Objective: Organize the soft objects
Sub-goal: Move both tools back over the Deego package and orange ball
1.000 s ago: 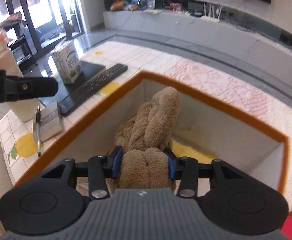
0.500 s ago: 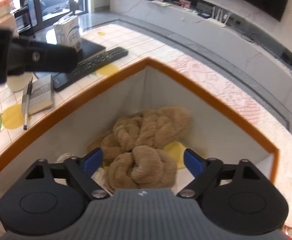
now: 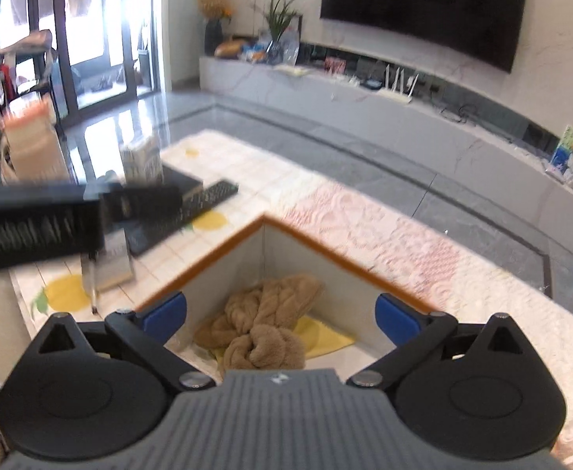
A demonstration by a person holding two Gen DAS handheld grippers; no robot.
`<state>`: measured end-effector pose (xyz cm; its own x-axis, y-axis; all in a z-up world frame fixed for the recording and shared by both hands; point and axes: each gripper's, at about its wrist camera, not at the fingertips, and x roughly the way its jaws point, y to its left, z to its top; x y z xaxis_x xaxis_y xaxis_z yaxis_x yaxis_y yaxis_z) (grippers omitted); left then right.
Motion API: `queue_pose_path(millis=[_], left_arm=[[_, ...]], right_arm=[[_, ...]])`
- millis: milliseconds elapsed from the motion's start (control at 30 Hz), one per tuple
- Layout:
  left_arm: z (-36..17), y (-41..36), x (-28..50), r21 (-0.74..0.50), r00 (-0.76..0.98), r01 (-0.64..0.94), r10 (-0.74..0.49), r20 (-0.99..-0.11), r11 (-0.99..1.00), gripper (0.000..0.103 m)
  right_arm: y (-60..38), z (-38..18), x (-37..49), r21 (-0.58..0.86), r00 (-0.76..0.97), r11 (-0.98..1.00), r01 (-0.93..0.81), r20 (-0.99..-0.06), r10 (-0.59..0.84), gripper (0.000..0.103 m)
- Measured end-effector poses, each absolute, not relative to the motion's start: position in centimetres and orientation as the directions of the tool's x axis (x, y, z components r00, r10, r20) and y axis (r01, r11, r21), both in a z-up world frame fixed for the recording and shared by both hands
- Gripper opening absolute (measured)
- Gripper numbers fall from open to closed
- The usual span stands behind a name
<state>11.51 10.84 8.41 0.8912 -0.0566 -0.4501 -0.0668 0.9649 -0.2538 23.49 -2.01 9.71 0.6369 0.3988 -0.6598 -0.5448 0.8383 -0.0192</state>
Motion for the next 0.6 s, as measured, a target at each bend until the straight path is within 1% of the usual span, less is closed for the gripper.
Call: queue_pose_path(millis=[267, 433, 600], left_arm=[[10.0, 7.3, 9.5, -0.220, 0.912, 0.038, -0.124, -0.391, 0.975, 0.064], [10.0, 4.1, 8.7, -0.152, 0.906, 0.111, -0.163, -0.390, 0.982, 0.065], [9.5, 1.1, 8.1, -0.072, 0.897, 0.156, -0.172, -0.407, 0.985, 0.065]], right_arm=[[-8.7, 16.3, 18.6, -0.156, 0.748, 0.880, -0.450, -0.604, 0.275, 0.100], [-14.4, 19.1, 15.7, -0.195, 0.803, 0.911, -0.363, -0.562, 0.199, 0.100], [-19.8, 20.1, 14.1, -0.204, 0.830, 0.936, -0.286, -0.542, 0.135, 0.100]])
